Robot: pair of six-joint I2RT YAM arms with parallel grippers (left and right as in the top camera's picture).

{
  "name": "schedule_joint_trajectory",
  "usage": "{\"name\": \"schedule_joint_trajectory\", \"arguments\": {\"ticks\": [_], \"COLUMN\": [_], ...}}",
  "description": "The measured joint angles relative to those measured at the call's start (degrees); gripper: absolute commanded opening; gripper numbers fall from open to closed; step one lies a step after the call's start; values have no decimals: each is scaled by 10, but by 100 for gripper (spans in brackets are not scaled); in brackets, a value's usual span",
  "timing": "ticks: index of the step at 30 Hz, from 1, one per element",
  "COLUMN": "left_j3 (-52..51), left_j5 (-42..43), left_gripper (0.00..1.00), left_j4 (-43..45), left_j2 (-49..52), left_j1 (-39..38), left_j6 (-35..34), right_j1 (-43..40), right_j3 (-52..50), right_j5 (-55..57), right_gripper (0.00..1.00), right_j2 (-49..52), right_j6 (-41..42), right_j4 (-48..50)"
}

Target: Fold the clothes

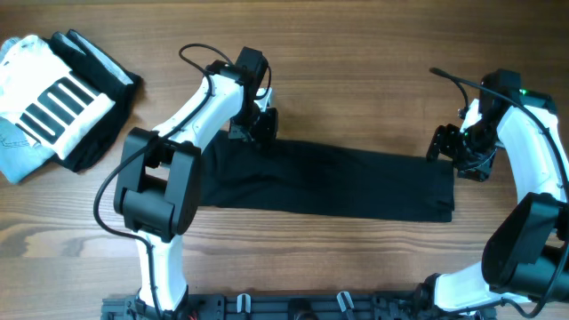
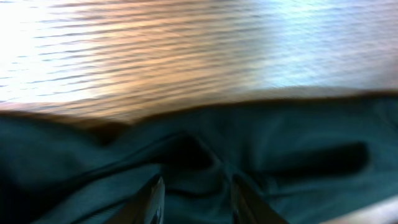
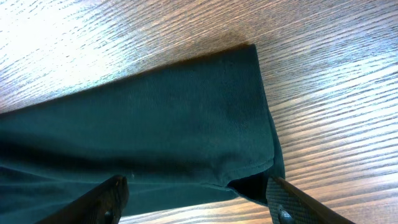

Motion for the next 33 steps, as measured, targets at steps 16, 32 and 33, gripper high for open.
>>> {"name": "schedule_joint_trajectory", "arguments": {"ticks": [16, 32, 33], "left_j3": [3, -30, -36], "left_j5": [-48, -47, -48], "left_gripper": [4, 66, 65], "left_j4": [-42, -133, -130], "left_j2": [0, -142, -141], "left_j1": [-33, -123, -124], "left_j6": [-31, -39, -42], "right_j1": [0, 0, 0], "right_j3": [0, 0, 0], "right_j5": [0, 0, 0], "right_gripper": [76, 76, 76], "right_j2": [0, 0, 0], "right_j6": [-10, -15, -15], "right_j4": [0, -1, -2]}}
